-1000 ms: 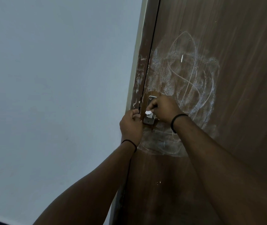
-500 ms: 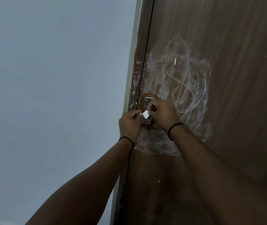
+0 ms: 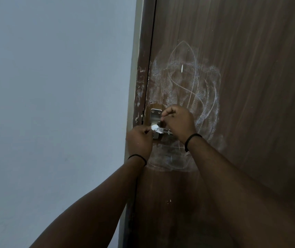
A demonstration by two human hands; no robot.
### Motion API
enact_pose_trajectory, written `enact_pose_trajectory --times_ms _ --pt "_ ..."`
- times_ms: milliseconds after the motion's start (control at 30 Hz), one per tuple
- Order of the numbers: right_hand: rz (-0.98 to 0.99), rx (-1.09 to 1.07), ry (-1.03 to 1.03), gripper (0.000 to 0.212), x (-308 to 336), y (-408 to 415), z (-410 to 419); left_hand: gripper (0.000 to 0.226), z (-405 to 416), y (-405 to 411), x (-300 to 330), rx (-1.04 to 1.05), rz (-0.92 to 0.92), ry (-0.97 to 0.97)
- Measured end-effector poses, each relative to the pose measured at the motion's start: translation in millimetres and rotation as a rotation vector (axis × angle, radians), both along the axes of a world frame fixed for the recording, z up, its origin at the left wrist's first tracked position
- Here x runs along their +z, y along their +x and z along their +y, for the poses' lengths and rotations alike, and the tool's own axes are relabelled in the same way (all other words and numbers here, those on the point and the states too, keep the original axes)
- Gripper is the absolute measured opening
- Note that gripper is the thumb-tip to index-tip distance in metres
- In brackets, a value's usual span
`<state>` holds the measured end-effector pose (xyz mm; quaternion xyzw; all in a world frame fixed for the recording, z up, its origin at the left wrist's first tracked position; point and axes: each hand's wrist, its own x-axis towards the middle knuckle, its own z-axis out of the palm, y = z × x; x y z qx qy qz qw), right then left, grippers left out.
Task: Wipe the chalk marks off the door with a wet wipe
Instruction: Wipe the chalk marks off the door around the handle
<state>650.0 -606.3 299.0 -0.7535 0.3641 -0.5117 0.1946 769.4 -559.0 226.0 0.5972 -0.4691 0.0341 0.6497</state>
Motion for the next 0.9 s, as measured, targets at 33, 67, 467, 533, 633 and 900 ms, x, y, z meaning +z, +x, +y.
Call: enact_pose_trajectory --times_ms 33,67,467,533,633,900 --pt "-0.057 -0.034 0.003 0.020 2.1 1.0 -2.8 0.012 -0.6 -1.6 -0.2 0.012 0.011 -0.002" --pt "-0.082 -0.068 0.008 0.020 5.0 2.8 -5.5 0.012 -0.8 -3.0 -0.3 0.017 0.028 -0.006" --pt "0.169 -0.236 -0.077 0.032 8.5 17.3 -38.7 0.012 -1.7 -3.8 -6.4 0.054 -0.112 -0.017" --pt "0.185 -0.250 -0.081 0.033 10.1 18.5 -38.0 0.012 -1.6 -15.1 -7.9 0.080 -0.243 -0.012" --pt "0.232 -0.264 -0.081 0.032 15.3 18.0 -35.9 0.011 -2.8 -30.7 -5.9 0.105 -0.274 -0.019" --pt "0.121 -0.234 -0.143 0.027 0.4 -3.8 -25.6 0.015 -3.5 -18.7 -6.4 0.087 -0.061 -0.079"
